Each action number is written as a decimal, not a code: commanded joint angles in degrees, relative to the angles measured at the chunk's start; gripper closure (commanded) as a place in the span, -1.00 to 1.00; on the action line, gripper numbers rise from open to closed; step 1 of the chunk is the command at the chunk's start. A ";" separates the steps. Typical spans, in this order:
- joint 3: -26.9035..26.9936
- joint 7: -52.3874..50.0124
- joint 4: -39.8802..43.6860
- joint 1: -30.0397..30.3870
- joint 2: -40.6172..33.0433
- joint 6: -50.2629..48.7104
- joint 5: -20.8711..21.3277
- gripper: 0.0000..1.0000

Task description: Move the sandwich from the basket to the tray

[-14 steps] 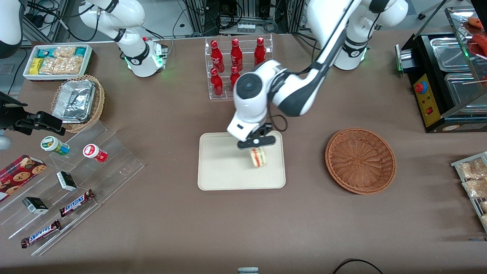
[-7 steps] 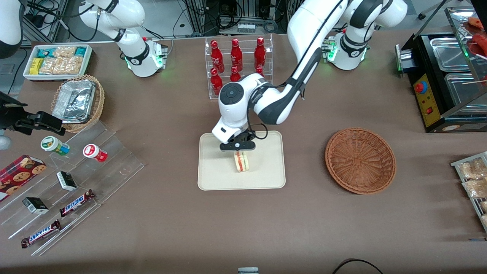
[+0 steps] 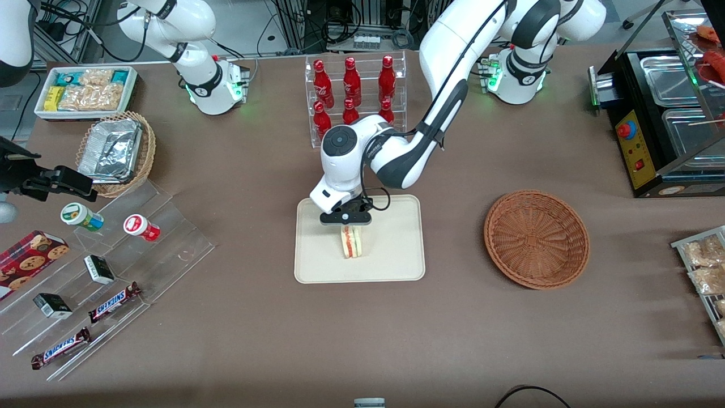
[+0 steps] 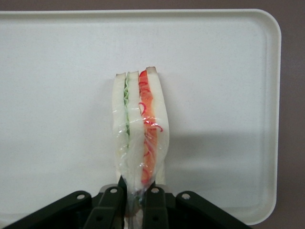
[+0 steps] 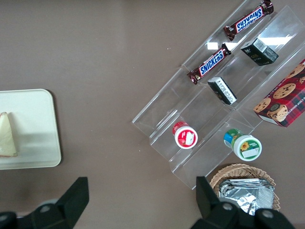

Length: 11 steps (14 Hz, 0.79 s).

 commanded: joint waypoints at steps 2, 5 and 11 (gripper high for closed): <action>1.10 -0.02 1.96 -0.86 1.19 0.11 0.90 -0.03; 1.10 0.25 1.87 -0.60 0.40 -0.50 0.90 -0.98; 1.36 -0.19 1.87 0.89 -9.17 -14.02 0.55 -0.98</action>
